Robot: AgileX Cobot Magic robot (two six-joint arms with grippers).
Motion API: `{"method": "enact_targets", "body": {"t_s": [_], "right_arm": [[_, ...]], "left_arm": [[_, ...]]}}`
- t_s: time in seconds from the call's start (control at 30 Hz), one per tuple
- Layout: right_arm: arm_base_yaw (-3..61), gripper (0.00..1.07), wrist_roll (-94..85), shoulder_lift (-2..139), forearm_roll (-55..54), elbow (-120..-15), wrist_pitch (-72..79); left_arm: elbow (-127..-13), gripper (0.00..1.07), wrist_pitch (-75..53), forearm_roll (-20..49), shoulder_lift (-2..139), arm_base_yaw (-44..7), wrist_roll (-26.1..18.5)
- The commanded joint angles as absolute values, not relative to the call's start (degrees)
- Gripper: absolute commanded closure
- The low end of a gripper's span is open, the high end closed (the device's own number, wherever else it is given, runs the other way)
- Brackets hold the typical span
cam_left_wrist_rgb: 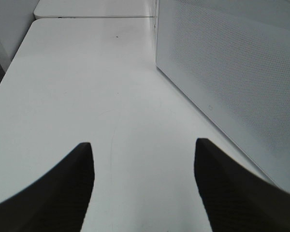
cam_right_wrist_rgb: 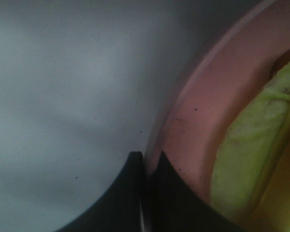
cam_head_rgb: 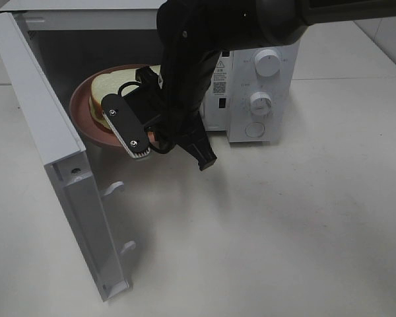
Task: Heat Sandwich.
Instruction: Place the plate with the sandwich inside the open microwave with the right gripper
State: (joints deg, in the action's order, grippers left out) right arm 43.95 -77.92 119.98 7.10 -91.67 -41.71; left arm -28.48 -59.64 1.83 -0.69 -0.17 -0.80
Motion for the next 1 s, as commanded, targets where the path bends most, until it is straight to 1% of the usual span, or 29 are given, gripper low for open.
{"method": "enact_targets", "body": {"t_s": [0.03, 0.4, 0.5, 0.73, 1.0], "right_arm": [[43.9, 1.07, -76.8, 121.0, 7.0, -94.2, -41.4], [43.9, 1.07, -75.1, 124.8, 7.0, -101.0, -43.1], [43.9, 1.07, -74.8, 126.6, 7.0, -104.9, -45.0], [43.9, 1.07, -72.3, 129.9, 7.0, -110.2, -45.8], [43.3, 1.07, -71.6, 132.3, 7.0, -113.3, -46.0]], "left_arm": [[-28.3, 0.48, -59.3, 2.0, -1.7, -0.1, -0.6], [-28.3, 0.48, -59.3, 2.0, -1.7, -0.1, -0.6], [-28.3, 0.48, -59.3, 2.0, -1.7, -0.1, -0.6], [-28.3, 0.48, -59.3, 2.0, -1.7, -0.1, -0.6], [-28.3, 0.48, -59.3, 2.0, -1.7, -0.1, -0.6]]}}
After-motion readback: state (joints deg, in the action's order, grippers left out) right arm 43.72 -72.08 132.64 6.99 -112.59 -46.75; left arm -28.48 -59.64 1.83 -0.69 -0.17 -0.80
